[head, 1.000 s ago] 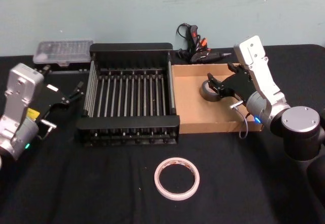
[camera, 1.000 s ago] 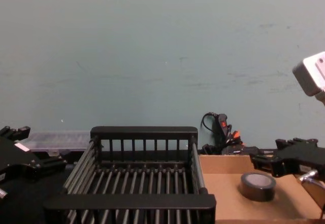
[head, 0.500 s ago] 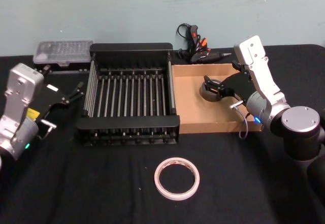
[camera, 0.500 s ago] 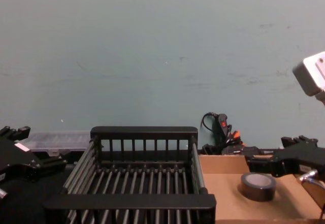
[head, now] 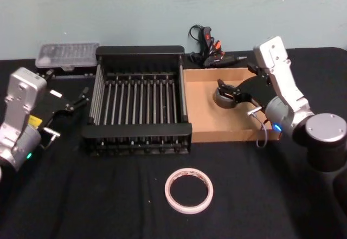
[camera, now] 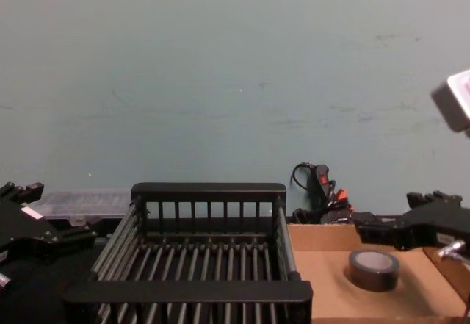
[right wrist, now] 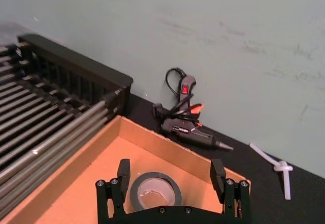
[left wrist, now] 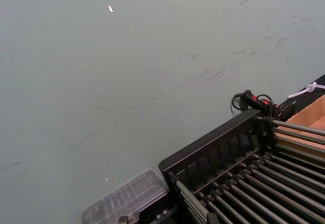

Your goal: Pick up the white tape and place it into the black box , Pick up the silver tape and place it into the brown box.

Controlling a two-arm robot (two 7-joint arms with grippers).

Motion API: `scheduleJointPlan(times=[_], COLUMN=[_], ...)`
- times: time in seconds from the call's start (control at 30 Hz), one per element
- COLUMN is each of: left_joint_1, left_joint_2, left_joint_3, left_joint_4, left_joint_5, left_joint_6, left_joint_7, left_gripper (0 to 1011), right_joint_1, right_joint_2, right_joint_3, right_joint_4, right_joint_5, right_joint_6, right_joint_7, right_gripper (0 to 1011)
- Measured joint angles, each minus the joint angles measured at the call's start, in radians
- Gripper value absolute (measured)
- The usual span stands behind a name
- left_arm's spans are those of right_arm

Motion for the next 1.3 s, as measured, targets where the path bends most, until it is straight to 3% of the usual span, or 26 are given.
scheduleJointPlan(times=[0.23,0.57,0.77,1.0,1.3], left_joint_1=[0.000,0.000,0.000,0.000,0.000], left_joint_2=[0.000,0.000,0.000,0.000,0.000], left_joint_3=[0.000,0.000,0.000,0.000,0.000], left_joint_4=[0.000,0.000,0.000,0.000,0.000], left_joint_5=[0.000,0.000,0.000,0.000,0.000], left_joint_6=[0.000,0.000,0.000,0.000,0.000], left_joint_7=[0.000,0.000,0.000,0.000,0.000], left_gripper=[1001,1001,1001,1001,1001], right_joint_1=[-0.062,-0.216,-0.297,-0.373,-0.389], right_joint_2=[0.032,0.125,0.181,0.247,0.272], right_joint_3=[0.034,0.062,0.063,0.032,-0.037], right_joint_4=[-0.110,-0.314,-0.399,-0.465,-0.474], right_joint_5=[0.030,0.106,0.137,0.149,0.136], right_joint_6=[-0.006,-0.022,-0.031,-0.022,0.055], right_joint_7=[0.067,0.165,0.200,0.231,0.236], right_gripper=[1003,1003,1003,1002,1002])
